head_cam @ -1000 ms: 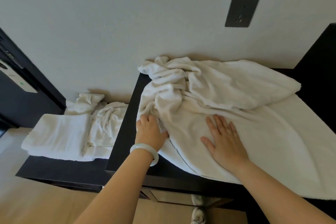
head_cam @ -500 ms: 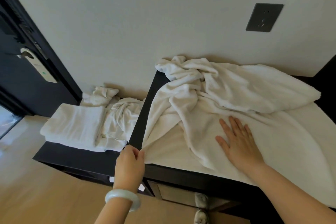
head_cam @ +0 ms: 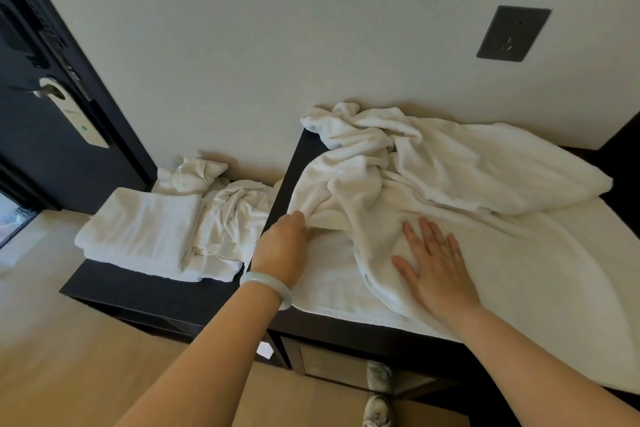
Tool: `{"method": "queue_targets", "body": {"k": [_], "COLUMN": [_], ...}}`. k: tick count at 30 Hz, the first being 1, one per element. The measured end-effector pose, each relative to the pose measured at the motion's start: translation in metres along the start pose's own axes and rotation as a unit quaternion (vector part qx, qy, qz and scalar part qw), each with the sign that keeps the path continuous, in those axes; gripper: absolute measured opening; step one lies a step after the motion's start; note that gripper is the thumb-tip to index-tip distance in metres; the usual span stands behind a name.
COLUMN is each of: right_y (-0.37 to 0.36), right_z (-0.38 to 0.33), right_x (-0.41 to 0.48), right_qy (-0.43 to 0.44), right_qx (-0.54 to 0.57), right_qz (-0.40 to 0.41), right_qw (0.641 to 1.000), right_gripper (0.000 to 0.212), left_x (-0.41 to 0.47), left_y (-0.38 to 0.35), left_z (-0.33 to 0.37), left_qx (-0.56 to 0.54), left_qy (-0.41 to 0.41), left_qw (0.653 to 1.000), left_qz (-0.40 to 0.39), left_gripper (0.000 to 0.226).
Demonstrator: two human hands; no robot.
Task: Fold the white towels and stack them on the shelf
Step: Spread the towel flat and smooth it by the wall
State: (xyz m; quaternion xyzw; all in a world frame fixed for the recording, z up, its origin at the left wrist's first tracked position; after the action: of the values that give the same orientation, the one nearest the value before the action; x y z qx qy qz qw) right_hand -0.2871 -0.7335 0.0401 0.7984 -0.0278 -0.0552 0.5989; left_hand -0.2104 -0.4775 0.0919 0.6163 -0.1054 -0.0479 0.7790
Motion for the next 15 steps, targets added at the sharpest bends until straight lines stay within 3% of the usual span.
{"method": "queue_targets", "body": {"k": [3, 5, 7, 9, 11, 13, 15], "right_y": [-0.003, -0.004, -0.006, -0.007, -0.007, -0.007, -0.006], "right_z": [0.0, 0.002, 0.003, 0.003, 0.004, 0.005, 0.004], "right_x": [0.001, 0.003, 0.004, 0.004, 0.004, 0.004, 0.003], "right_qy": [-0.005, -0.013, -0.015, -0.015, -0.018, -0.018, -0.016], "right_qx": [0.003, 0.019, 0.02, 0.016, 0.012, 0.012, 0.019], "right_qz": [0.004, 0.002, 0.001, 0.004, 0.004, -0.001, -0.002], "right_qw": [1.0, 1.0, 1.0, 1.0, 1.0, 1.0, 1.0], "right_gripper": [0.074, 0.073, 0.074, 0.074, 0.075, 0.077, 0.082], "left_x": [-0.027, -0.052, -0.068, -0.071, -0.066, -0.059, -0.057], "left_y": [0.013, 0.014, 0.005, -0.006, -0.011, -0.001, 0.023], "left_z": [-0.057, -0.094, -0.109, -0.106, -0.096, -0.092, -0.097], "left_qx": [-0.183, -0.244, -0.251, -0.208, -0.161, -0.158, -0.192], "left_qy": [0.182, 0.25, 0.252, 0.224, 0.19, 0.172, 0.164], "left_qw": [0.962, 0.93, 0.932, 0.952, 0.968, 0.972, 0.96], "left_qz": [0.088, 0.116, 0.072, 0.011, -0.01, 0.022, 0.121], "left_gripper": [0.019, 0.026, 0.029, 0.02, 0.027, 0.038, 0.042]}}
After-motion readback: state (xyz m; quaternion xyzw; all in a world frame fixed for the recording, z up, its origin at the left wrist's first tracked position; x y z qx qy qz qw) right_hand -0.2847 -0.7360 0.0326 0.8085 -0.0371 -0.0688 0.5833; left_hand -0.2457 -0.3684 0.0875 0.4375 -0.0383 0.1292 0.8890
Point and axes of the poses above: each hand's wrist, its own x-axis towards the middle knuckle, its own y-axis out of the back of the hand, z = x × y, the point moved 4 cm from there along x, towards the middle knuckle, and after that the axes turned 11 degrees about x, right-handed, at the moved point
